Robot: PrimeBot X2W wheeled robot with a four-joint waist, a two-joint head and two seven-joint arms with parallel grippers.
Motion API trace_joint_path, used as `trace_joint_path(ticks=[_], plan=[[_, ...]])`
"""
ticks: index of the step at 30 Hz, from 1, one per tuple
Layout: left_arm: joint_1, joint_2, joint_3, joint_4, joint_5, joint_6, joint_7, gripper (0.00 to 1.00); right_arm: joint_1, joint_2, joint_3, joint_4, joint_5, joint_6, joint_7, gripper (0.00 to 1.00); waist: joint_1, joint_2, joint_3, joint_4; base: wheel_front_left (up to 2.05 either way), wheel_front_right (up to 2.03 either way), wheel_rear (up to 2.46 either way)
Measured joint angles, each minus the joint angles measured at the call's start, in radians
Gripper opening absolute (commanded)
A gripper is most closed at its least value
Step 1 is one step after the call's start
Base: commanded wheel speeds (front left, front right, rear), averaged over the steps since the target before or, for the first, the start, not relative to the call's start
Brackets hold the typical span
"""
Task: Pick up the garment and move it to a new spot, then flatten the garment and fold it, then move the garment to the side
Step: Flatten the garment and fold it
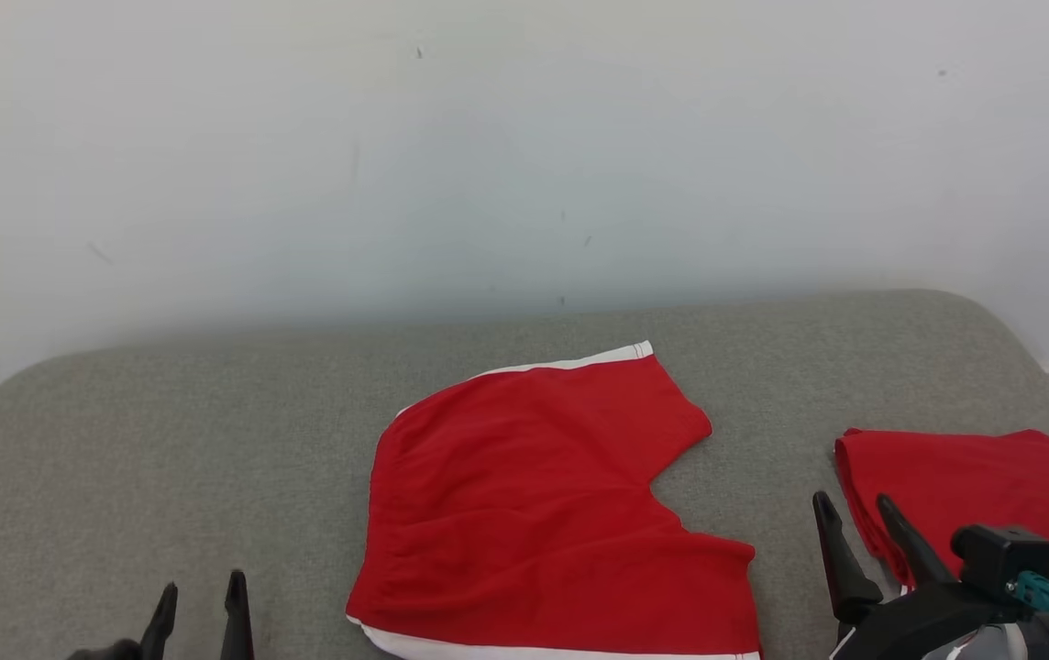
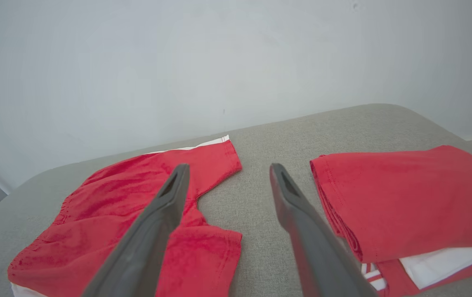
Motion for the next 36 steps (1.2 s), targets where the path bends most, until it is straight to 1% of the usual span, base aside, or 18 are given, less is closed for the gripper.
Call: trace_joint_path(ticks=[4,7,11,19,20,26,28,29,31,32,34,35,36], plan=[[0.040,0.002,-0.011,-0.032,0.013,0.007,0.002,1.00,0.002,0.029,-0.019,0.004,-0.018,-0.004,-0.040,1.00,0.0001,0.0001,-0.016,-0.008,0.00,0.00,0.00],[0.054,0.006,-0.015,-0.084,0.019,0.007,0.003,1.00,0.022,0.044,-0.036,0.004,-0.034,-0.004,-0.074,1.00,0.0001,0.0000,-0.022,-0.014,0.00,0.00,0.00],[0.083,0.007,-0.012,-0.138,0.020,0.016,0.009,1.00,0.024,0.078,-0.054,0.004,-0.036,-0.004,-0.092,1.00,0.0001,0.0001,-0.018,-0.018,0.00,0.00,0.00],[0.091,0.012,-0.008,-0.182,0.027,0.019,0.026,1.00,0.031,0.086,-0.071,0.007,-0.062,-0.005,-0.100,1.00,0.0001,0.0000,-0.004,-0.023,0.00,0.00,0.00],[0.092,0.011,-0.008,-0.207,0.028,0.025,0.042,1.00,0.039,0.092,-0.084,0.010,-0.075,-0.005,-0.109,1.00,0.0001,0.0001,0.007,-0.027,0.00,0.00,0.00],[0.092,0.011,0.005,-0.229,0.032,0.031,0.069,1.00,0.038,0.107,-0.102,0.009,-0.089,-0.005,-0.117,1.00,0.0001,0.0002,0.021,-0.030,0.00,0.00,0.00],[0.093,0.011,-0.007,-0.234,0.033,0.033,0.090,1.00,0.037,0.111,-0.098,0.009,-0.095,-0.005,-0.116,1.00,0.0002,0.0002,0.027,-0.030,0.00,0.00,0.00],[0.092,0.046,-0.096,-0.217,0.068,-0.023,0.170,1.00,0.036,0.101,0.004,0.028,-0.105,0.025,-0.016,1.00,0.0002,0.0001,0.040,-0.033,0.00,0.00,0.00],[0.078,0.047,-0.127,-0.187,0.072,-0.051,0.204,1.00,0.038,0.090,0.043,0.047,-0.122,0.040,0.026,1.00,0.0001,0.0002,0.048,-0.033,0.00,0.00,0.00],[0.048,0.054,-0.160,-0.136,0.084,-0.073,0.261,1.00,0.034,0.068,0.094,0.088,-0.154,0.058,0.091,1.00,0.0002,0.0002,0.062,-0.033,0.00,0.00,0.00],[0.031,0.055,-0.170,-0.107,0.087,-0.074,0.285,1.00,0.031,0.068,0.110,0.110,-0.159,0.059,0.122,1.00,0.0002,0.0002,0.072,-0.033,0.00,0.00,0.00],[0.001,0.052,-0.175,-0.073,0.087,-0.082,0.312,1.00,0.019,0.068,0.119,0.128,-0.161,0.059,0.144,1.00,0.0001,0.0002,0.083,-0.033,0.00,0.00,0.00],[-0.050,0.046,-0.183,-0.024,0.087,-0.100,0.353,1.00,0.013,0.072,0.135,0.150,-0.166,0.064,0.184,1.00,0.0002,0.0002,0.103,-0.031,0.00,0.00,0.00]])
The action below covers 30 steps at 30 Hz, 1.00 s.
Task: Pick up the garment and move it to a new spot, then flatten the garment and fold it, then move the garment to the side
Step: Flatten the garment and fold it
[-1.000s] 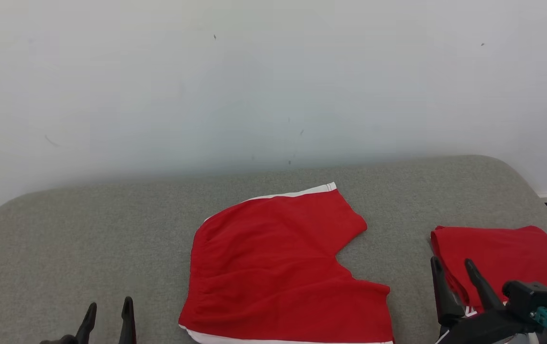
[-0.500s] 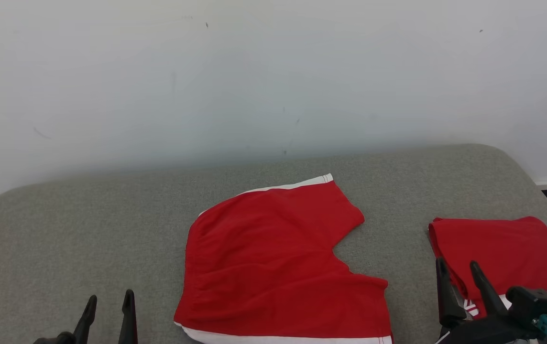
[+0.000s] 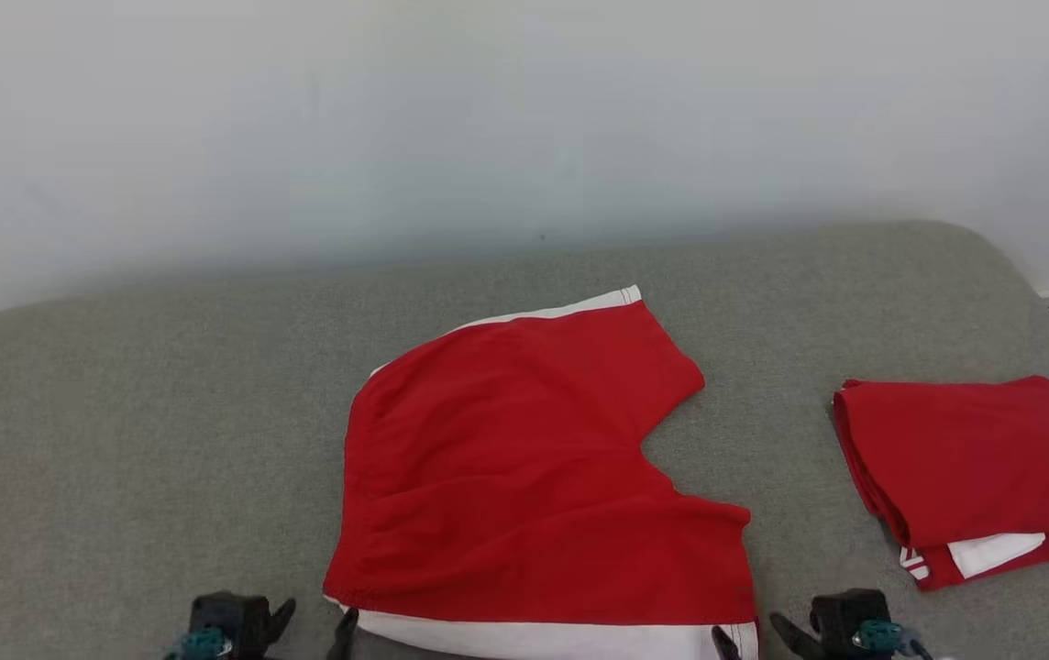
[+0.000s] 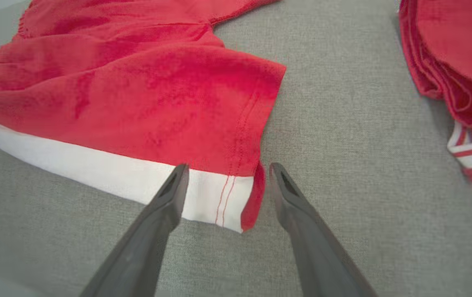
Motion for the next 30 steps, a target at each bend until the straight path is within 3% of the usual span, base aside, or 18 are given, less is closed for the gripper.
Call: trace_joint_path(ticks=[10,28,29,30], plan=[[-0.069,0.008,-0.025,0.097,0.007,-0.036,0.067,1.00,-0.032,0.033,0.035,0.053,0.001,0.011,0.070,1.00,0.0000,0.0000,0.023,-0.015,0.00,0.00,0.00],[-0.199,-0.022,-0.056,0.210,0.007,-0.070,0.086,1.00,-0.077,0.053,0.017,0.103,0.022,0.001,0.095,1.00,0.0000,-0.0001,0.066,-0.007,0.00,0.00,0.00],[-0.209,-0.021,-0.058,0.221,0.007,-0.077,0.082,0.60,-0.077,0.058,0.010,0.102,0.038,0.001,0.096,0.87,0.0000,-0.0001,0.068,-0.003,0.00,0.00,0.00],[-0.209,-0.020,-0.062,0.236,0.007,-0.079,0.084,0.33,-0.077,0.059,0.009,0.107,0.038,0.001,0.097,0.49,0.0000,-0.0001,0.066,-0.002,0.00,0.00,0.00]])
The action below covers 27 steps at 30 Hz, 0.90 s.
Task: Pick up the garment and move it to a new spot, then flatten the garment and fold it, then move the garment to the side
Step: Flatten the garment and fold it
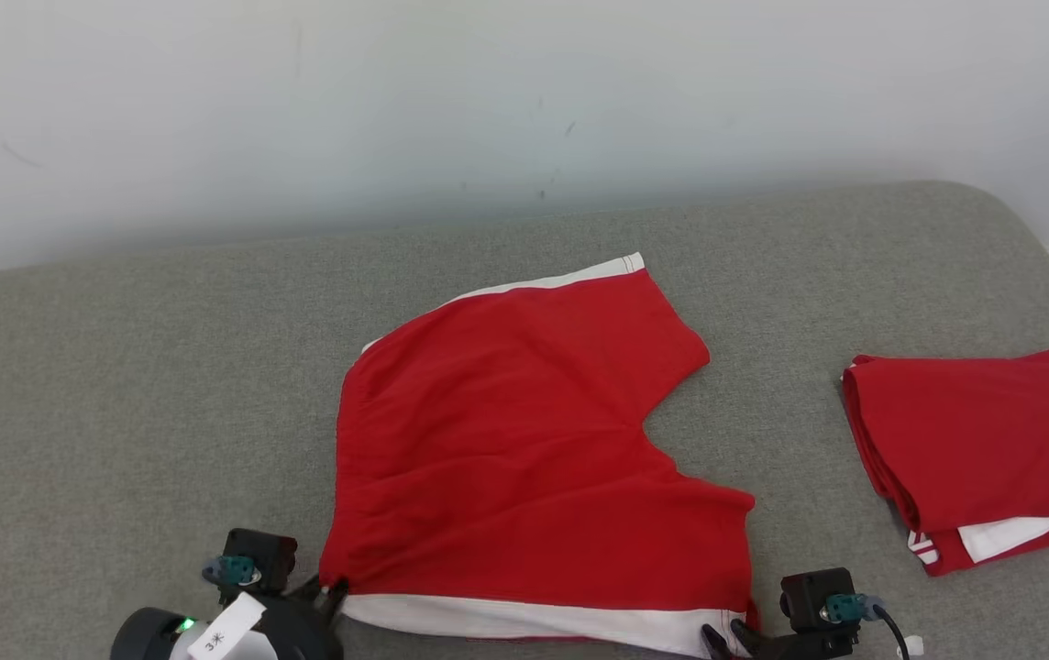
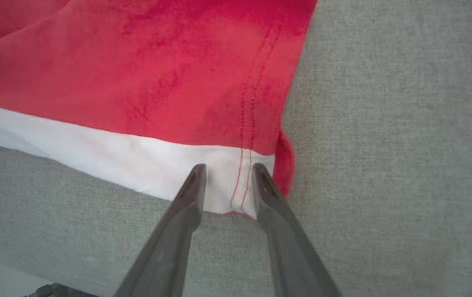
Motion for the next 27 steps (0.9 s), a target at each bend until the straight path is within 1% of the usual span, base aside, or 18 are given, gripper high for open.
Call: trace_joint_path(ticks=[1,2,3,4,6,8,9,19,27], plan=[[-0.001,0.000,0.000,0.006,0.000,0.000,0.000,0.24,0.000,0.000,0.000,0.001,0.001,0.000,0.000,0.45,0.0000,0.0000,-0.001,0.000,0.00,0.00,0.00],[-0.001,0.001,-0.001,0.011,0.000,-0.001,0.003,0.12,0.000,0.001,0.000,0.001,0.004,0.000,0.001,0.38,0.0000,0.0000,-0.001,0.001,0.00,0.00,0.00],[-0.001,0.001,-0.002,0.014,0.000,-0.007,0.003,0.00,0.000,0.002,0.000,0.002,0.008,0.000,0.004,0.33,0.0000,0.0000,-0.002,0.001,0.00,0.00,0.00],[-0.002,0.001,-0.004,0.015,0.000,-0.008,0.003,0.00,0.000,0.004,0.001,0.002,0.009,0.000,0.005,0.27,0.0000,0.0000,-0.003,0.001,0.00,0.00,0.00],[-0.002,0.000,-0.009,0.018,-0.001,-0.008,0.003,0.00,0.000,0.006,0.001,0.001,0.009,0.000,0.005,0.18,0.0000,0.0000,-0.006,0.002,0.00,0.00,0.00],[-0.002,-0.001,-0.012,0.021,-0.002,-0.008,0.003,0.00,0.000,0.006,0.001,0.001,0.009,0.000,0.005,0.04,-0.0001,0.0000,-0.008,0.002,0.00,0.00,0.00],[-0.002,-0.001,-0.014,0.022,-0.003,-0.009,0.003,0.00,0.000,0.006,0.001,0.000,0.011,0.000,0.004,0.00,-0.0001,0.0000,-0.011,0.003,0.00,0.00,0.00],[0.003,-0.007,0.007,-0.006,-0.029,-0.007,-0.037,0.00,0.028,-0.004,-0.023,-0.064,0.026,-0.003,-0.020,0.00,-0.0002,0.0000,-0.031,0.009,0.00,0.00,0.00],[0.003,-0.006,0.040,-0.067,-0.035,0.024,-0.056,0.00,0.027,-0.026,-0.040,-0.175,0.032,-0.003,-0.046,0.00,-0.0002,0.0000,-0.034,0.011,0.00,0.00,0.00]])
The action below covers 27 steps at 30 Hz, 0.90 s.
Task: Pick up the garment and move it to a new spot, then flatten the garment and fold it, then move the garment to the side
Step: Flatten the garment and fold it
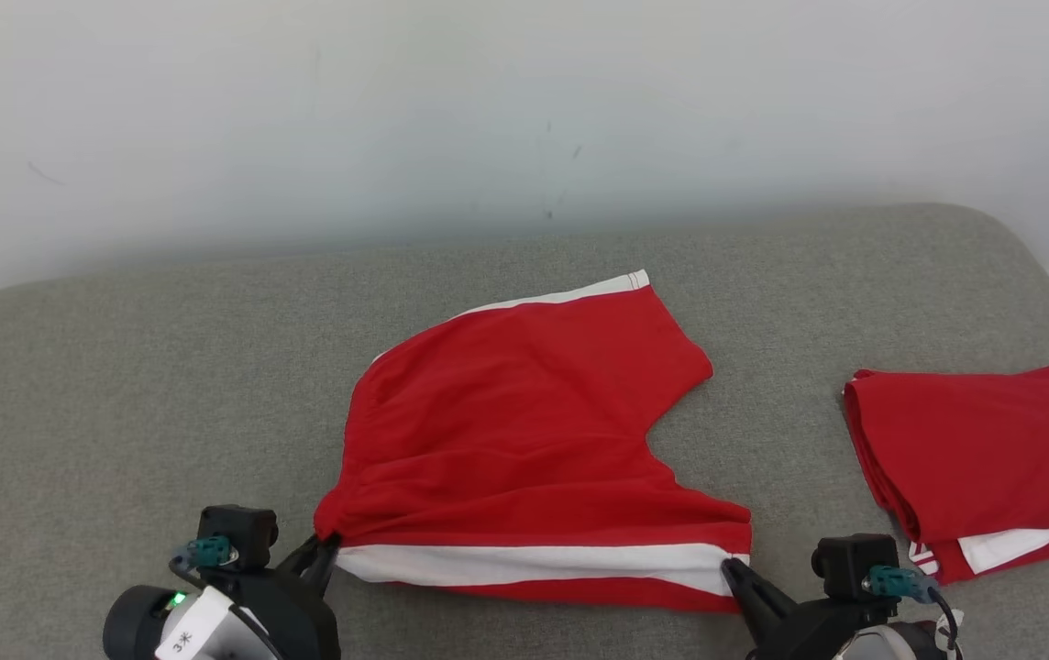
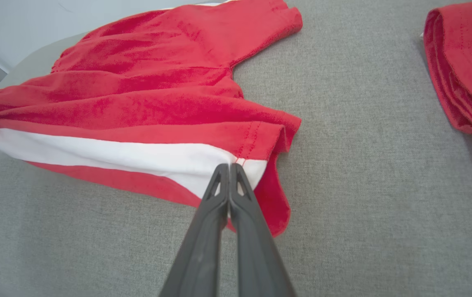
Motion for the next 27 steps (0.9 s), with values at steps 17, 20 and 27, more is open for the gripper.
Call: trace_joint_path(ticks=[17,20,27], plan=[[0.084,0.055,-0.081,-0.079,-0.001,-0.031,0.087,1.00,0.078,-0.058,0.005,-0.106,0.011,0.003,0.105,0.00,0.0001,0.0000,0.002,0.002,0.00,0.00,0.00],[0.104,0.078,-0.097,-0.090,-0.002,-0.033,0.095,1.00,0.079,-0.060,0.004,-0.114,0.011,-0.005,0.121,0.00,0.0000,0.0000,-0.004,0.004,0.00,0.00,0.00],[0.101,0.075,-0.101,-0.081,-0.009,-0.040,0.104,1.00,0.079,-0.058,0.006,-0.118,0.011,-0.012,0.141,0.00,0.0001,0.0000,-0.001,-0.002,0.00,0.00,0.00]])
